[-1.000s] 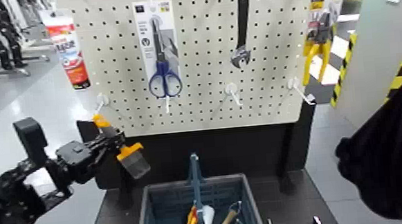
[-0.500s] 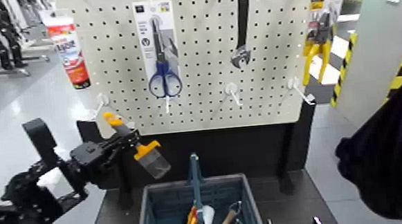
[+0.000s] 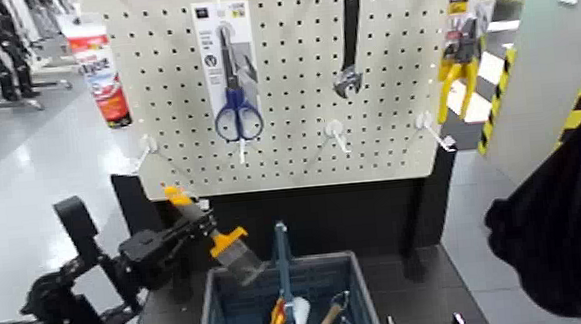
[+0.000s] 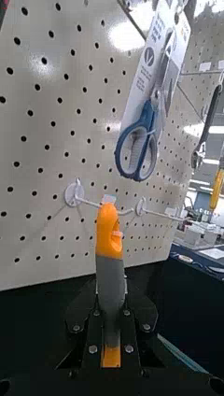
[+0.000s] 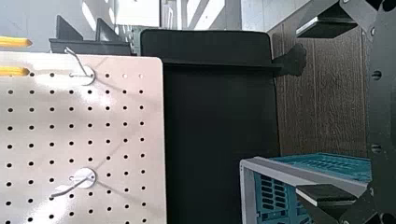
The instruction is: Put the yellow paint brush into the crate.
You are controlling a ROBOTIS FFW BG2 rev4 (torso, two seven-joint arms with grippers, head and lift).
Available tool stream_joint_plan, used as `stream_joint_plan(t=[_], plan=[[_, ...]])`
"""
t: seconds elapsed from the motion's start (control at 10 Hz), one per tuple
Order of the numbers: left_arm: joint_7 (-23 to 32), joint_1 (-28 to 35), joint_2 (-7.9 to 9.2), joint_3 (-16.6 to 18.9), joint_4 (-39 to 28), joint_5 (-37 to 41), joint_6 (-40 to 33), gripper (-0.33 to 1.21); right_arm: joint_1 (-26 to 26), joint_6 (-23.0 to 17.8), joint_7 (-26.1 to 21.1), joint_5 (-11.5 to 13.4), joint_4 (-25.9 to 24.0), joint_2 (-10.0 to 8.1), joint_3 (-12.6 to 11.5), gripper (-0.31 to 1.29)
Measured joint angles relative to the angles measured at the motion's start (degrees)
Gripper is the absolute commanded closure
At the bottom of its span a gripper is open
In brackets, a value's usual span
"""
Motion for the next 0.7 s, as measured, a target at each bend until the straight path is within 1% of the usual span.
stream_joint_plan(t=[0.1,0.3,0.5,0.7], plan=[[0.36,0.76,-0.52,-0.07,0.34,-0.01,0.34,1.19,0.0,-0.14,0.0,-0.16,0.09,-0.01,0.03,0.13],[0.32,0.85,-1.03,-1.75,2.91,-0.01,0.33,1.19,-0.09,-0.34,-0.01,-0.6,0.26,-0.18,0.19,0.13],[-0.11,-0.22,-1.58,-4.54,8.37,0.57,-1.21,1.19,-0.12,-0.52,-0.07,-0.94,0.4,-0.26,0.25,0.13],[-1.47,-2.22,-2.61,-7.45,13.51,0.65,-2.5,1.19,-0.09,-0.66,-0.09,-1.17,0.5,-0.26,0.25,0.13]])
